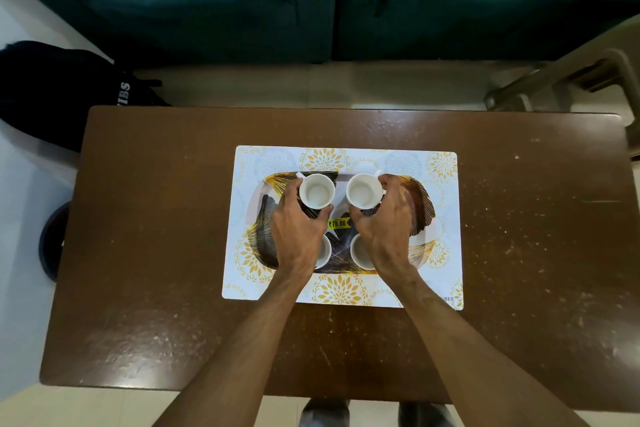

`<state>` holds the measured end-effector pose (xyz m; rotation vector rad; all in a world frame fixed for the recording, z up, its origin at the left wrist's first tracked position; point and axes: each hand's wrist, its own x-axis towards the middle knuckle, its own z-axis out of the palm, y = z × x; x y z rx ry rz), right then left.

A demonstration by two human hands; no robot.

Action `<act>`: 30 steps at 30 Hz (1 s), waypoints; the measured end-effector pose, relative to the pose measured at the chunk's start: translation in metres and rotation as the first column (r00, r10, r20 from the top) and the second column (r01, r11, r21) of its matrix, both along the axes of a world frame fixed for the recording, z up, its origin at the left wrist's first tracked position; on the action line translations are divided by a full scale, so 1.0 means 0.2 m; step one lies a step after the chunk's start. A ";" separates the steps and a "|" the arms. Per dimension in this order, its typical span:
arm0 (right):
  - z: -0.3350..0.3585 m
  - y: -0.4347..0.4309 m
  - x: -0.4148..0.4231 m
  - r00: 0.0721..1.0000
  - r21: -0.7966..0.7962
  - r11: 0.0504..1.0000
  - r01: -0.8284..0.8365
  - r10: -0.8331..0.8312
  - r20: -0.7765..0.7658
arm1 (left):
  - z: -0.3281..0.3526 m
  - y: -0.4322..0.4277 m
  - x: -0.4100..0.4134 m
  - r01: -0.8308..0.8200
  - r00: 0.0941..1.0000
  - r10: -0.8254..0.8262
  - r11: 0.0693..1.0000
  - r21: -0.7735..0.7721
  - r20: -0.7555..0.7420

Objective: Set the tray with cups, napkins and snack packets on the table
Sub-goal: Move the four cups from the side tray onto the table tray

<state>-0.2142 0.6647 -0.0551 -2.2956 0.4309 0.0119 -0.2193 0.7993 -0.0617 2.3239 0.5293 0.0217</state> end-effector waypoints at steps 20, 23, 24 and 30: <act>-0.03 0.01 0.00 1.000 0.001 1.000 -0.003 0.003 0.026 | -0.01 -0.01 0.01 0.012 1.000 -0.012 0.999 0.036 -0.001; -0.03 0.00 0.00 1.000 0.010 1.000 -0.009 0.009 0.018 | -0.01 0.00 0.01 0.025 1.000 -0.024 0.999 0.032 -0.011; -0.03 0.00 0.00 1.000 0.019 1.000 -0.014 0.014 0.008 | -0.01 0.00 0.01 0.030 0.999 -0.029 0.999 0.032 -0.017; 0.01 -0.06 -0.08 0.999 0.047 0.998 -0.030 0.031 -0.009 | 0.02 0.07 -0.08 0.093 0.992 -0.097 0.994 -0.055 -0.083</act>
